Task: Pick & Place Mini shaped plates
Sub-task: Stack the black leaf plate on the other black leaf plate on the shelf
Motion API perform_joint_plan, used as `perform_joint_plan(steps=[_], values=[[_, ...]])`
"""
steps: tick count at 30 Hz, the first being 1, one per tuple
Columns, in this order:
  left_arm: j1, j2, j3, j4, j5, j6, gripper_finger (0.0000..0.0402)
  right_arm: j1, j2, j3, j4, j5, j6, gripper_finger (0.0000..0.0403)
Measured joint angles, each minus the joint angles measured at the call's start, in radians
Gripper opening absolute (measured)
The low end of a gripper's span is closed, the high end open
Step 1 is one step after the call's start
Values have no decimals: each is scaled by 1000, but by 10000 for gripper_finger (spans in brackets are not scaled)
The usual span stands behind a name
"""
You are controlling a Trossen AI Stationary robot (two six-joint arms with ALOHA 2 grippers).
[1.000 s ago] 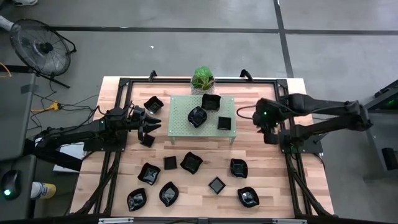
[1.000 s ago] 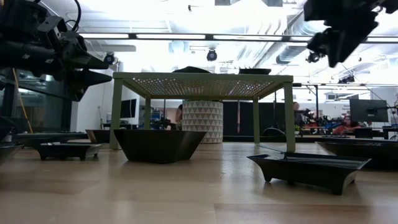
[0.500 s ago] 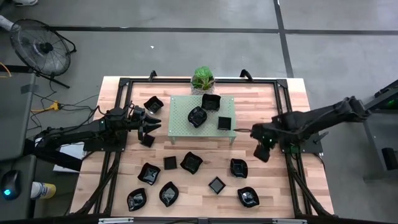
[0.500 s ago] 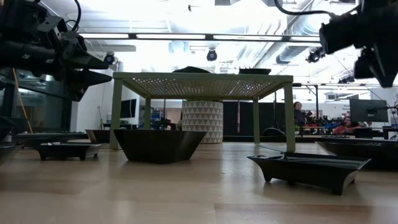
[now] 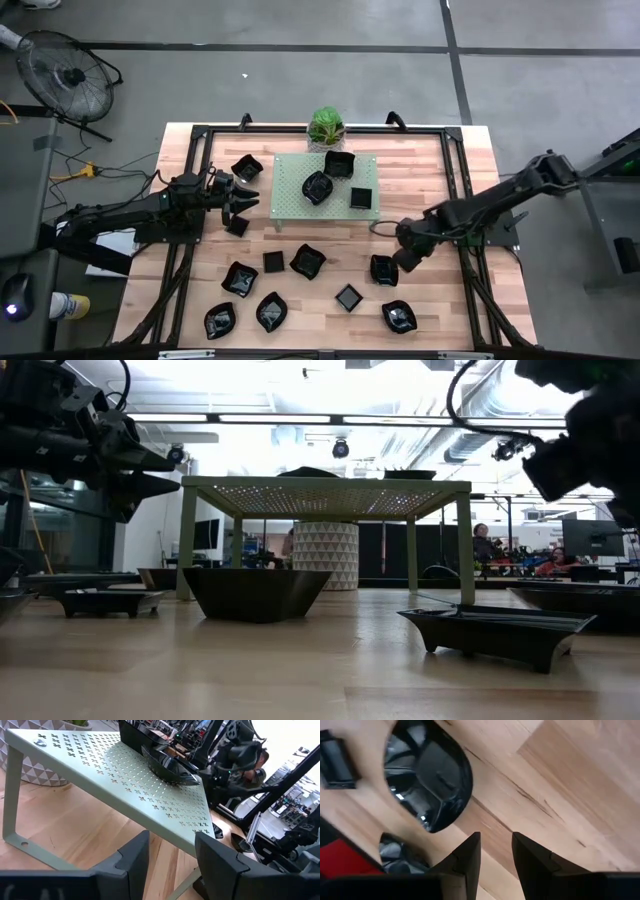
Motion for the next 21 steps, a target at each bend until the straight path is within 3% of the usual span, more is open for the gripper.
perform_joint_plan(steps=[13,21], values=[[0,0,0,0,1,0,156,188,82,0,145,-14,169,106],[0,0,0,0,2,0,156,298,157,0,364,-36,176,106]])
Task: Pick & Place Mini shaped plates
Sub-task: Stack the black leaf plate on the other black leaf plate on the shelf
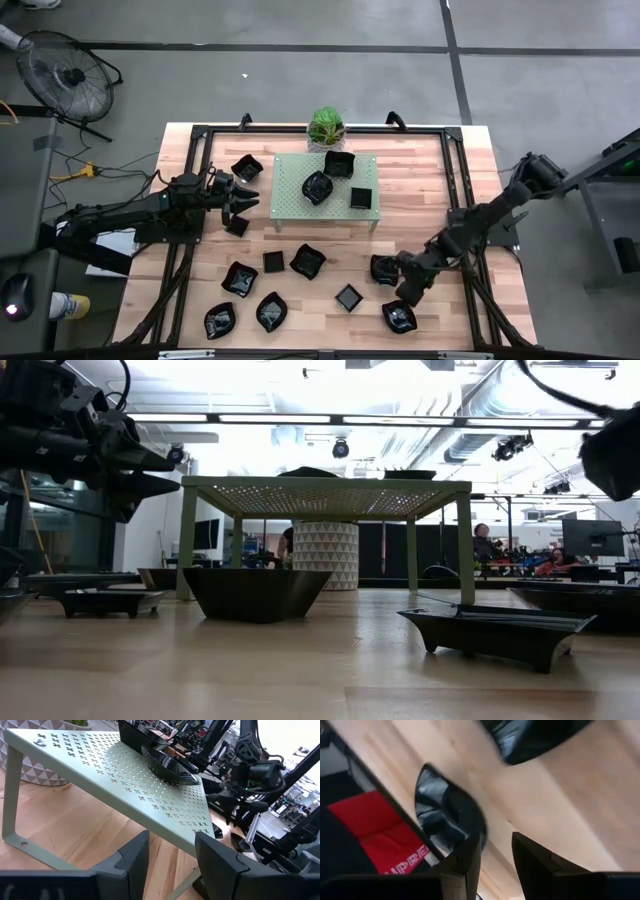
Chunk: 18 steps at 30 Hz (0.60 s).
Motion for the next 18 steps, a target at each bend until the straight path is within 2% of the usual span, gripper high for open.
perform_joint_plan(steps=[7,18], values=[[0,0,0,0,2,0,156,55,83,0,79,4,-2,106],[0,0,0,0,2,0,156,60,96,0,110,83,-7,106]])
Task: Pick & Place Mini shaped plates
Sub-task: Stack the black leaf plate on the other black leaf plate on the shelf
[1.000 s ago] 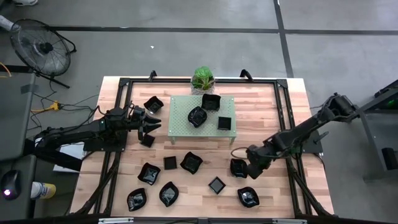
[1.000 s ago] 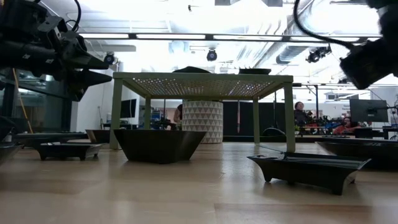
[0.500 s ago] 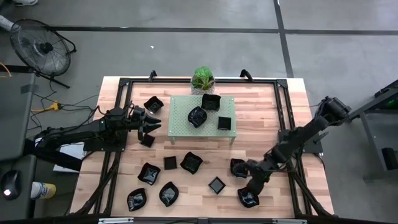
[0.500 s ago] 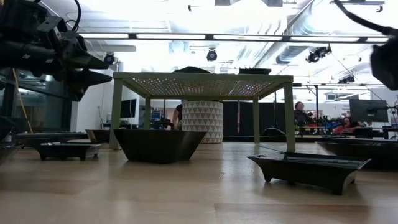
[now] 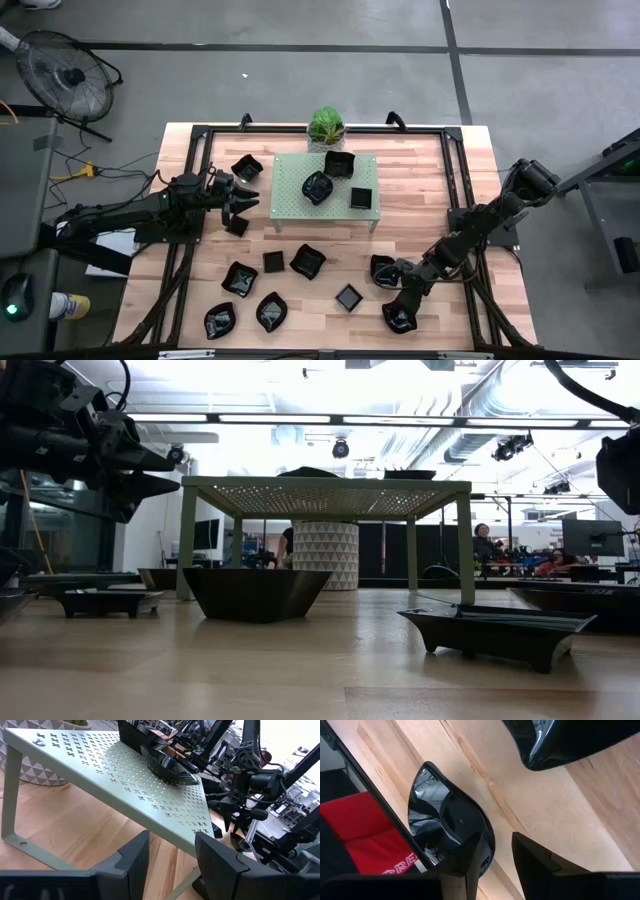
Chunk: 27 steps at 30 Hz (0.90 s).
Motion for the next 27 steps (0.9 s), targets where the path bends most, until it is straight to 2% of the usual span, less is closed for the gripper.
perform_joint_plan(steps=[17,27], values=[[0,0,0,0,-4,0,156,0,31,2,37,8,2,102],[0,0,0,0,-3,0,156,0,31,2,36,8,4,48]])
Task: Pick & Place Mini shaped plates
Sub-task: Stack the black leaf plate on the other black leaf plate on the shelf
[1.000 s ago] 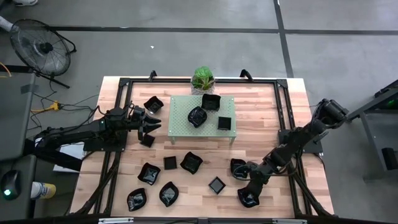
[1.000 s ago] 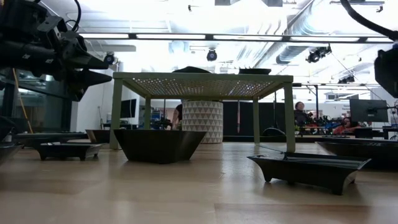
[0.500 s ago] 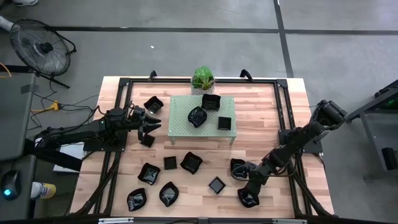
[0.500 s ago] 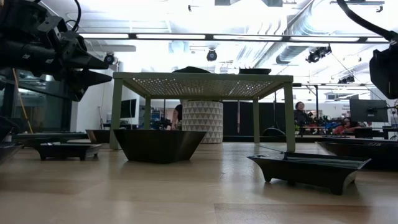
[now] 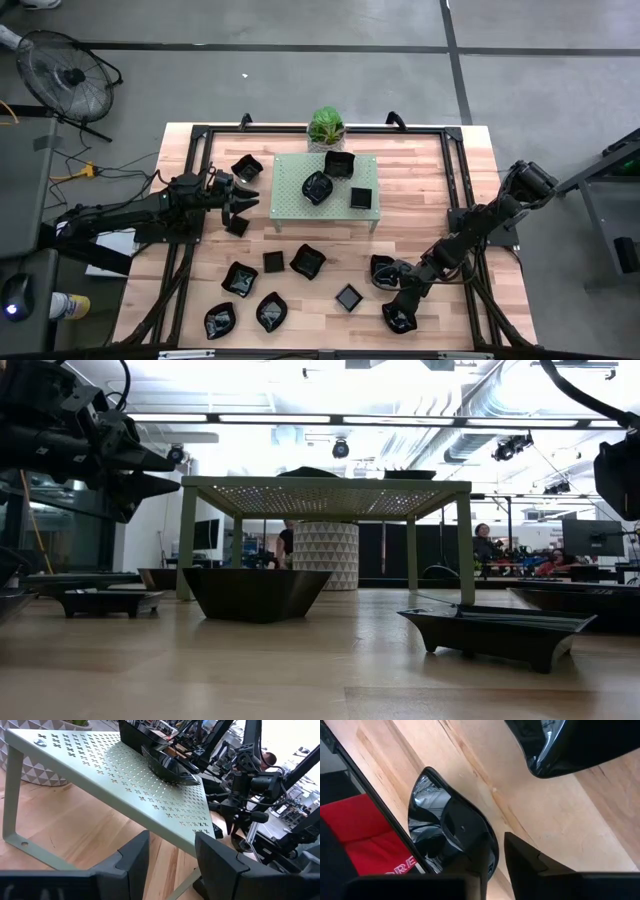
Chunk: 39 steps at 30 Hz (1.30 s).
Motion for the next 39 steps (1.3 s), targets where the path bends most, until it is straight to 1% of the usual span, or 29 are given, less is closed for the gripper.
perform_joint_plan(steps=[5,7,14,20,25,31,35,39], values=[[0,0,0,0,0,0,156,0,0,0,-1,0,0,12],[0,0,0,0,0,0,156,0,0,0,-1,-2,0,4],[0,0,0,0,1,0,156,0,0,3,-1,-37,7,2],[0,0,0,0,2,0,156,3,-28,45,-12,-28,-11,1],[0,0,0,0,4,0,156,9,-110,90,-115,32,-30,1],[0,0,0,0,4,0,156,8,-210,174,-304,148,-78,0],[0,0,0,0,3,0,156,8,-247,235,-397,238,-122,0],[0,0,0,-1,1,5,156,8,-254,303,-498,321,-180,0]])
